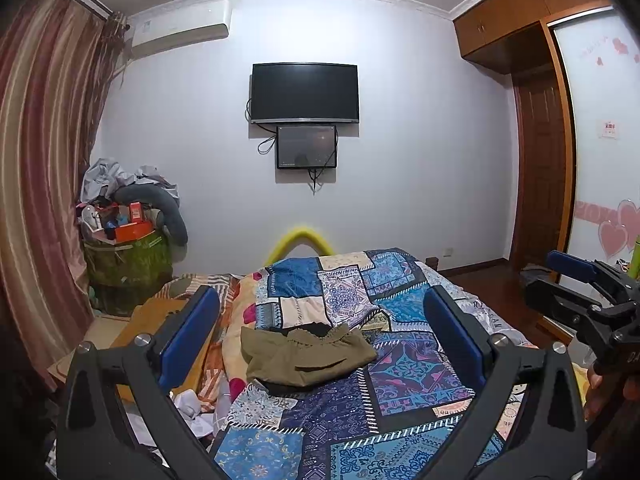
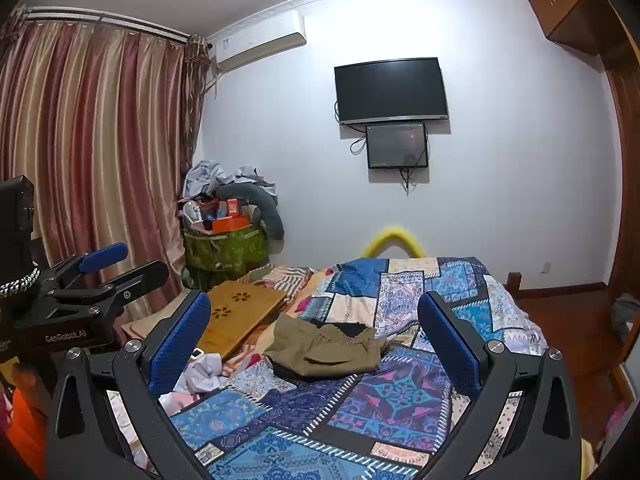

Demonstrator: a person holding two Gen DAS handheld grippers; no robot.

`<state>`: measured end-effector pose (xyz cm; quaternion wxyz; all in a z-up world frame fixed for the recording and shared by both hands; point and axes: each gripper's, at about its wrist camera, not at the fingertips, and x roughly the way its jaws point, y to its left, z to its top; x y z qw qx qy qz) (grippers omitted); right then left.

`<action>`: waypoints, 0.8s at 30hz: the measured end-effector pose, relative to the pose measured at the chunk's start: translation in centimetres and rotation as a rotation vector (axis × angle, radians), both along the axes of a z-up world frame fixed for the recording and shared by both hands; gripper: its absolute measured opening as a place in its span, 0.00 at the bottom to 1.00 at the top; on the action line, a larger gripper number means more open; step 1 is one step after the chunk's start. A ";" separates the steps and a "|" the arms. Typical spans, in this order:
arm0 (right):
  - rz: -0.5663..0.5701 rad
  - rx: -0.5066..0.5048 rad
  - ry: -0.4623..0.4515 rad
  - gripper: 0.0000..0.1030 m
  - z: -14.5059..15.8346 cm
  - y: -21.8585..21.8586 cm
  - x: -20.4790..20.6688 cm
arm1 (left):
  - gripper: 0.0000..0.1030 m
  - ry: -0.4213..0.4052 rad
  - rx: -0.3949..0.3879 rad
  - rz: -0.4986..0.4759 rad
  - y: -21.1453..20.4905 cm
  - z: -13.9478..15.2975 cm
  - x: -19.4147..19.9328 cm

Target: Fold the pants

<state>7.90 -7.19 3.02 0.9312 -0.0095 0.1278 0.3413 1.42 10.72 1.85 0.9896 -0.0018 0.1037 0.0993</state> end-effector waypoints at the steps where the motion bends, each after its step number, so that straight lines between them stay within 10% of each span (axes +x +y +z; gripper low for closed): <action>1: 0.000 0.000 0.001 1.00 0.0 0.0 0.0 | 1.00 0.000 -0.001 -0.001 0.0 0.0 0.0; 24: -0.007 0.006 0.001 1.00 0.3 -0.3 -0.1 | 1.00 -0.001 -0.006 -0.014 -0.2 -0.1 -0.1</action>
